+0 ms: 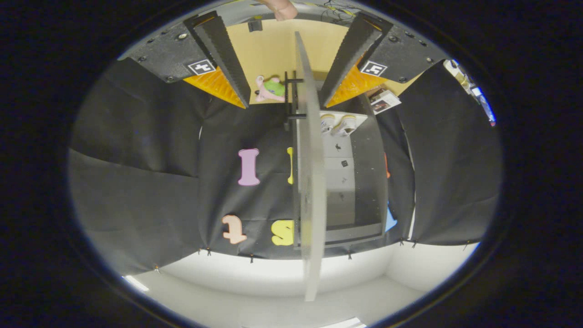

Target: Open the shoe cabinet door, grab the shoes and put them into the shoe cabinet, then close the shoe cabinet door.

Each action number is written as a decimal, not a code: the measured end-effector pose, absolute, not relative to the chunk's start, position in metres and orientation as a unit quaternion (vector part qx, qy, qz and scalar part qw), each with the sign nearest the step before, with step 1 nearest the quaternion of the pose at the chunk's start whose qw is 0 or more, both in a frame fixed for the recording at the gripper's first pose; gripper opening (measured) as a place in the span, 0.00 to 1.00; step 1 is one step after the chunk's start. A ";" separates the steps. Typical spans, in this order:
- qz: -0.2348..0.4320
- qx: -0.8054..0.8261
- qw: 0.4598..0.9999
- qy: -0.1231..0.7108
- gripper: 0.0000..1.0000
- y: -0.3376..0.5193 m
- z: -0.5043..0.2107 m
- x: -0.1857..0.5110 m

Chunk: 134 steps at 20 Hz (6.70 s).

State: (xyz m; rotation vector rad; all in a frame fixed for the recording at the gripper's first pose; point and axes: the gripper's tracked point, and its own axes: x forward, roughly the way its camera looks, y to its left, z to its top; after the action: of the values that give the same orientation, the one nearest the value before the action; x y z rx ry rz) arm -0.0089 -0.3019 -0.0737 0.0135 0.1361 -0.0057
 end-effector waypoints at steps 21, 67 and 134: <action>0.137 0.007 0.986 0.097 0.92 -0.267 -0.098 0.051; 0.096 -0.028 0.989 0.110 0.94 0.004 -0.095 0.172; 0.053 -0.014 0.998 -0.008 0.93 -0.032 -0.005 0.069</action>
State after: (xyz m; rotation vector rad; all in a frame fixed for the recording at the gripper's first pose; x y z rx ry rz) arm 0.0693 -0.0324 -0.0050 -0.0288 -0.0160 0.1058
